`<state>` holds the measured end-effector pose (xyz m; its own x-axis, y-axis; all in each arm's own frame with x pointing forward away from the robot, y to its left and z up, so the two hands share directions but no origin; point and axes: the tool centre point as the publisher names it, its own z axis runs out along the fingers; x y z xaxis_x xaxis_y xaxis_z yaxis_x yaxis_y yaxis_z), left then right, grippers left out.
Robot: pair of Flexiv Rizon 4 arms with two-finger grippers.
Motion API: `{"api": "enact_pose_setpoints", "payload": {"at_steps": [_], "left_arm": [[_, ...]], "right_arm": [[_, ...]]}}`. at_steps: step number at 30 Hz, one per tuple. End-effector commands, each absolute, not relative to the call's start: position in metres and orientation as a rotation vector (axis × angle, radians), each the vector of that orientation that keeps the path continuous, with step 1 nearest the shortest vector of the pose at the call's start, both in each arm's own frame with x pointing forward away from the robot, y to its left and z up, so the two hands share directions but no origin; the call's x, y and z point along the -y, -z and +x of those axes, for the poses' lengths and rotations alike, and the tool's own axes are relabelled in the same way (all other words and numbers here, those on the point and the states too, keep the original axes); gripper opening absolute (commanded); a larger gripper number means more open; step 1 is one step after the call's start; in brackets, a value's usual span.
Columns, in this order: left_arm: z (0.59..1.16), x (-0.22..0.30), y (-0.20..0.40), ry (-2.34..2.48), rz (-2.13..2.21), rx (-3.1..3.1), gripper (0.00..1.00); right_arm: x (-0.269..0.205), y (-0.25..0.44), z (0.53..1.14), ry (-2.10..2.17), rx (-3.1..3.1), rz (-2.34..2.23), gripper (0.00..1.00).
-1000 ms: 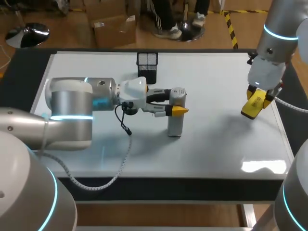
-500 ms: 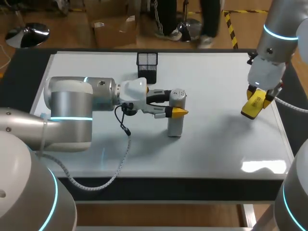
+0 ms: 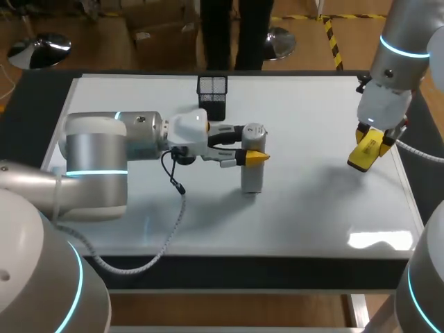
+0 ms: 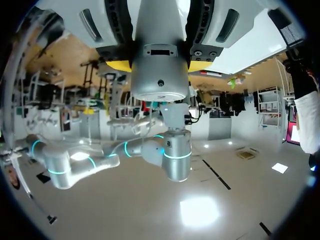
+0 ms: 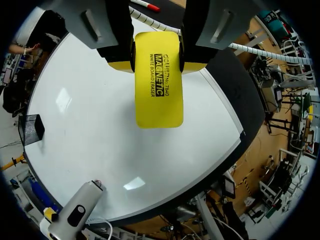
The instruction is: Pick up the inspection probe, press it on each red-marked spot on the whiteboard one by one, put down the probe, pick up the eraser, and wipe off all the red marks.
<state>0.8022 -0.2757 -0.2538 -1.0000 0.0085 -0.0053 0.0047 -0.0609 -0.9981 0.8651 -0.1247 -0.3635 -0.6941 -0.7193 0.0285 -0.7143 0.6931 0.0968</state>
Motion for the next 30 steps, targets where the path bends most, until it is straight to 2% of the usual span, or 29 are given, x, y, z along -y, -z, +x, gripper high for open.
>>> {"api": "enact_pose_setpoints", "payload": {"at_steps": [1, 12, 30], "left_arm": [[0.797, 0.262, 0.242, -2.298, -0.004, 2.155, 0.0], [0.809, 0.229, 0.225, -2.355, 0.04, 2.168, 0.0], [0.84, 0.146, 0.211, -2.451, 0.228, 2.283, 0.0]], "right_arm": [[0.125, 0.363, 0.865, 0.116, 2.829, 1.202, 0.0], [0.125, 0.363, 0.865, 0.116, 2.829, 1.202, 0.0], [0.125, 0.363, 0.865, 0.116, 2.829, 1.202, 0.0]]}}
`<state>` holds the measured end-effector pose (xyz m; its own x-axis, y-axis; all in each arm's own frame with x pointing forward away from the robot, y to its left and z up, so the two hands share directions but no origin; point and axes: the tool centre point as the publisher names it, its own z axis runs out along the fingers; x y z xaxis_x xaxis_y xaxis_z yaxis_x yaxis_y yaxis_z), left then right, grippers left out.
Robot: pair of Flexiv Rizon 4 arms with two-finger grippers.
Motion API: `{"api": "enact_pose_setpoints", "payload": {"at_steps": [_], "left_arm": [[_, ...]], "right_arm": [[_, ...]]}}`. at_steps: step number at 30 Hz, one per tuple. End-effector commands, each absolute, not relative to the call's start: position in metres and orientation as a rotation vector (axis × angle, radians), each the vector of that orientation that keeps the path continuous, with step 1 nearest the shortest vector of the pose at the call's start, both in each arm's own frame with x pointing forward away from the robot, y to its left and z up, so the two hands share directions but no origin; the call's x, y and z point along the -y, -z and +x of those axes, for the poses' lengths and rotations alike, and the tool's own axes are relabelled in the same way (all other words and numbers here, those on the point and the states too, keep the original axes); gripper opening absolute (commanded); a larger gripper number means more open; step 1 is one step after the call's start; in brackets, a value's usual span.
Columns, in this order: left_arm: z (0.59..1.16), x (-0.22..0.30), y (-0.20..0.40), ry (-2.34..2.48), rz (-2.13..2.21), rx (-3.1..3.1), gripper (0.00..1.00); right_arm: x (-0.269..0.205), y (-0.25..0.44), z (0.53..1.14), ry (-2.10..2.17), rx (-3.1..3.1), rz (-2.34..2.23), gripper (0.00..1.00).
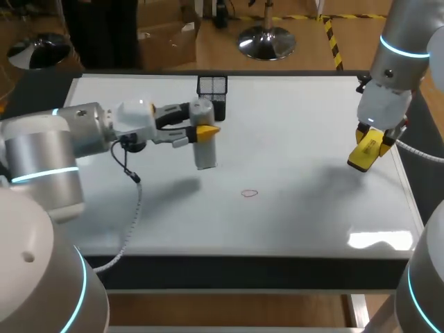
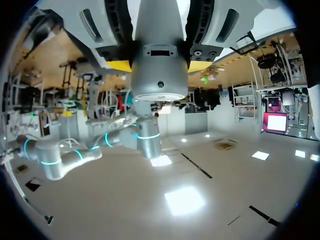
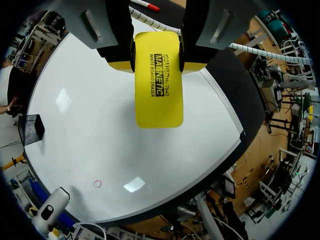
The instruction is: Pick up the inspection probe, press it on each red-marked spot on the whiteboard one by one, put down the probe, pick up the eraser, and wipe off all the red marks.
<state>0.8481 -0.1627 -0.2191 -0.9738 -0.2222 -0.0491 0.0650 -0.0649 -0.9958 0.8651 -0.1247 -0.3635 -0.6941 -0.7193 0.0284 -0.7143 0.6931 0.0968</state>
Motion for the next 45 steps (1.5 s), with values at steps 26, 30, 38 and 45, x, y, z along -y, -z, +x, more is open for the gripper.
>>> {"api": "enact_pose_setpoints", "payload": {"at_steps": [26, 30, 38, 45], "left_arm": [[0.9, 0.104, 0.21, 2.216, -0.067, -2.037, 0.0], [0.91, 0.102, 0.208, 2.279, 0.019, -2.069, 0.0], [0.929, 0.097, 0.206, 2.362, 0.216, -2.15, 0.0], [0.94, 0.095, 0.204, 2.399, 0.413, -2.227, 0.0]], "right_arm": [[0.125, 0.363, 0.865, 0.116, 2.829, 1.202, 0.0], [0.125, 0.363, 0.865, 0.116, 2.829, 1.202, 0.0], [0.125, 0.363, 0.865, 0.116, 2.829, 1.202, 0.0], [0.125, 0.363, 0.865, 0.116, 2.829, 1.202, 0.0]]}}
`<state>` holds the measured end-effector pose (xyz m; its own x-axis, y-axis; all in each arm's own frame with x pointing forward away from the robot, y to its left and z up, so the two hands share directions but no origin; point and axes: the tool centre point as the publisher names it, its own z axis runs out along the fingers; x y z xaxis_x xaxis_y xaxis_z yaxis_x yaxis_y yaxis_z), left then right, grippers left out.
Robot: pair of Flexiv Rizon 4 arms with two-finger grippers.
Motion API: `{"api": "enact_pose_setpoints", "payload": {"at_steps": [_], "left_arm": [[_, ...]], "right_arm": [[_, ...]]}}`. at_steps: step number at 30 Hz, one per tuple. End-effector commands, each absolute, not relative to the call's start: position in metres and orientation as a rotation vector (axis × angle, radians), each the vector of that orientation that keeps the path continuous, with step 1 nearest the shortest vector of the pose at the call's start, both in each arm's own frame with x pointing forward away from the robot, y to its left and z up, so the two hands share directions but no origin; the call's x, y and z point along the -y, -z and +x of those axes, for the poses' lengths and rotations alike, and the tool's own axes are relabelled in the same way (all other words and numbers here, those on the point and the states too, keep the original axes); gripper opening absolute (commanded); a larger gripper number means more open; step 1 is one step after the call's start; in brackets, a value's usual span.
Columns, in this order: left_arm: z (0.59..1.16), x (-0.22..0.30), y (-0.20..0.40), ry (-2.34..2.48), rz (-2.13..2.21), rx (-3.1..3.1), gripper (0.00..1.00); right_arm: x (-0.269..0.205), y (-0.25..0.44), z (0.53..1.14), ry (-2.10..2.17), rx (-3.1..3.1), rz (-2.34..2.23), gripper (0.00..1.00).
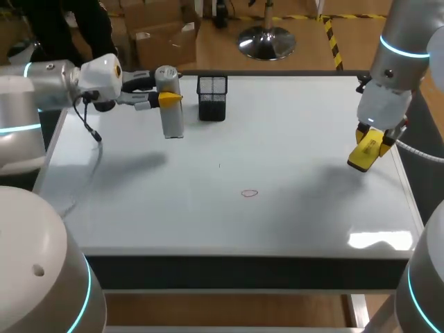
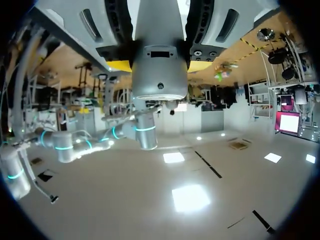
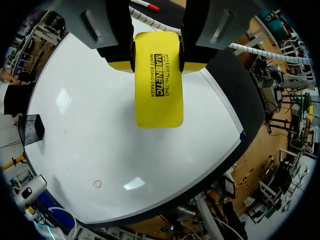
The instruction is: Pick up the inspection probe, press it on each red-marked spot on the whiteboard one by one, put down the probe, pick up the eraser, and wipe off all the red marks.
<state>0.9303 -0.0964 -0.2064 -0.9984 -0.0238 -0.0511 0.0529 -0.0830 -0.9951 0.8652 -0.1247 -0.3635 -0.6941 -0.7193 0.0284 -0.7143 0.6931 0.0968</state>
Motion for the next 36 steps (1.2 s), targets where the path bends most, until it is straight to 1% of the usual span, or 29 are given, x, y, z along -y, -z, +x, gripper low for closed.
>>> {"api": "enact_pose_setpoints", "payload": {"at_steps": [1, 7, 18, 36], "left_arm": [[0.942, 0.094, 0.204, 2.399, 0.436, -2.24, 0.0], [0.951, 0.084, 0.206, 2.48, 0.628, -2.281, 0.0], [0.959, 0.072, 0.211, 2.526, 0.825, -2.347, 0.0], [0.96, 0.064, 0.215, 2.54, 0.898, -2.417, 0.0]], "right_arm": [[0.125, 0.363, 0.865, 0.116, 2.829, 1.202, 0.0], [0.125, 0.363, 0.865, 0.116, 2.829, 1.202, 0.0], [0.125, 0.363, 0.865, 0.116, 2.829, 1.202, 0.0], [0.125, 0.363, 0.865, 0.116, 2.829, 1.202, 0.0]]}}
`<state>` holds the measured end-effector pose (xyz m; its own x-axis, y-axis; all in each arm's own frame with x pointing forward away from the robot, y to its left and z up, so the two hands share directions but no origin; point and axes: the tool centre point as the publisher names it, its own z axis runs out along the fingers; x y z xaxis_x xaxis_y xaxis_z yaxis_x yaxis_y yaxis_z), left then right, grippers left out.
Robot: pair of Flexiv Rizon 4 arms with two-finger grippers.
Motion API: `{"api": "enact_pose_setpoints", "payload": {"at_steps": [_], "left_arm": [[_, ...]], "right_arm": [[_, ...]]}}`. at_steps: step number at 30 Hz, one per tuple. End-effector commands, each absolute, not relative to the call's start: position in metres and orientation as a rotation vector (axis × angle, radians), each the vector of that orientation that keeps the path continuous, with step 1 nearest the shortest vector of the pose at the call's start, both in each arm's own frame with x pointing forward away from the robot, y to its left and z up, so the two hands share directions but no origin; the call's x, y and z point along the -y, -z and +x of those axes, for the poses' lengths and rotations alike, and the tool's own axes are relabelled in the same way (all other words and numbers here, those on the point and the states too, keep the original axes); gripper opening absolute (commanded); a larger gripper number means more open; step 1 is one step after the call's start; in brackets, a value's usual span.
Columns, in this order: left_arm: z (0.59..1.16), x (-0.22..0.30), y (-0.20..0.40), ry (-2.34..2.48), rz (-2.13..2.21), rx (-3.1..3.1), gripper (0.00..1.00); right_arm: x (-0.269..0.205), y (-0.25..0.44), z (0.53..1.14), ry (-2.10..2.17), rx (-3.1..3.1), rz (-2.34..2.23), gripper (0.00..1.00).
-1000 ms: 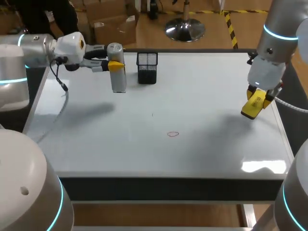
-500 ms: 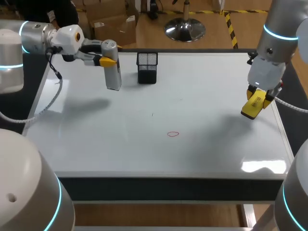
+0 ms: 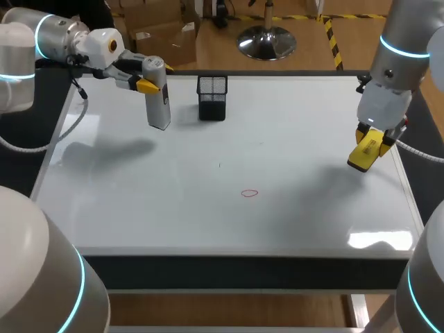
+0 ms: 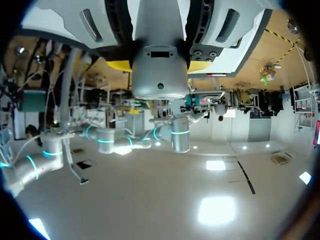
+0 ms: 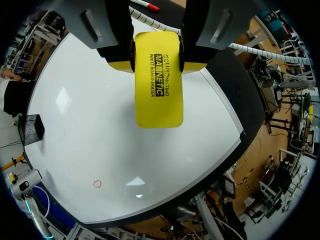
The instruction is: Pick up the inspection probe, press it on each red-marked spot on the whiteboard one by one, put down the probe, pick up the eraser, and wipe off all the red marks.
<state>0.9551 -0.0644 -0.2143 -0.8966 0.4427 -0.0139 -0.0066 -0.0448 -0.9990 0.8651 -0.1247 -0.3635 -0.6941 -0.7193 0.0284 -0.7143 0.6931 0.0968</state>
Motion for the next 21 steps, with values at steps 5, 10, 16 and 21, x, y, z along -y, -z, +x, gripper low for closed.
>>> {"api": "enact_pose_setpoints", "payload": {"at_steps": [5, 10, 16, 21], "left_arm": [[0.96, 0.064, 0.215, -1.869, -0.661, 1.779, 0.0], [0.96, 0.064, 0.215, -1.869, -0.661, 1.779, 0.0], [0.96, 0.064, 0.215, -1.869, -0.661, 1.779, 0.0], [0.96, 0.064, 0.215, -1.869, -0.661, 1.779, 0.0]], "right_arm": [[0.125, 0.363, 0.865, 0.116, 2.829, 1.202, 0.0], [0.125, 0.363, 0.865, 0.116, 2.829, 1.202, 0.0], [0.096, 0.375, 0.852, 0.056, 2.735, 1.287, 0.0], [0.05, 0.387, 0.834, 0.02, 2.662, 1.396, 0.0]]}}
